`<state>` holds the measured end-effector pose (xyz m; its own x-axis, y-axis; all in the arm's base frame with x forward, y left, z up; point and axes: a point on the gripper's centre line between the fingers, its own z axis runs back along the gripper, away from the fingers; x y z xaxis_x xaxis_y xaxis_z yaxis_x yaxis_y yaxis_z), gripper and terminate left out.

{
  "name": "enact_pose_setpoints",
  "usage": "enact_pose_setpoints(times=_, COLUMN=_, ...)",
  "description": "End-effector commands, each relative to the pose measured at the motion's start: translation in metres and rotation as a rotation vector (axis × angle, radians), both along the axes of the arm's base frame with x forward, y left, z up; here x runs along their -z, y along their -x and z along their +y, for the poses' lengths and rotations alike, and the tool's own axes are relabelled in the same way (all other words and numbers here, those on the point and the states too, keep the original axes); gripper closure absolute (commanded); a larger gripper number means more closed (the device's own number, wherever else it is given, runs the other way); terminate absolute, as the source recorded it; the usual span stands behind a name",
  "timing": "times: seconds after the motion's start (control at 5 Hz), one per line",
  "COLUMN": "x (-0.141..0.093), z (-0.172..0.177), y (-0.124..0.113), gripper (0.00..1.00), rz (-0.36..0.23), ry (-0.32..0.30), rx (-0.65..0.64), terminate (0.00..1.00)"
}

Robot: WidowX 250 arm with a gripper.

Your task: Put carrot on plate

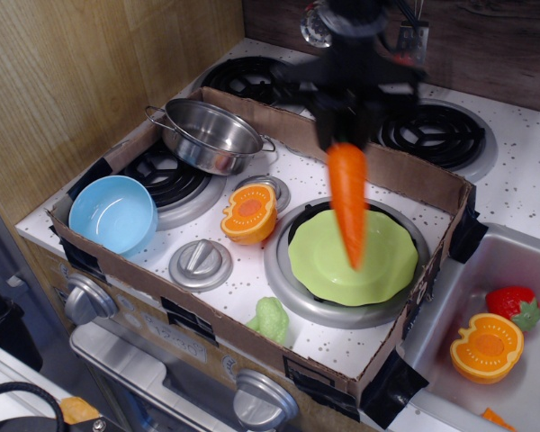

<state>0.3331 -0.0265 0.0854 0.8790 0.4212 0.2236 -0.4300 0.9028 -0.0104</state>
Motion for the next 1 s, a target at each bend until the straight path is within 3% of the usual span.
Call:
enact_pose_setpoints(times=0.0, x=0.006, z=-0.025, y=-0.008, gripper=1.0, rz=-0.039, ry=0.073, rx=0.025, terminate=0.0)
enact_pose_setpoints(times=0.2, x=0.005, z=-0.021, y=0.001, gripper=0.0, rz=-0.062, ry=0.065, rx=-0.008, terminate=0.0)
enact_pose_setpoints(times=0.6, x=-0.007, z=-0.008, y=0.0, gripper=0.0, rz=-0.064, ry=0.018, rx=0.015, terminate=0.0)
enact_pose_setpoints(times=0.8, x=-0.026, z=-0.003, y=-0.004, gripper=0.0, rz=-0.047, ry=-0.037, rx=0.012, terminate=1.0)
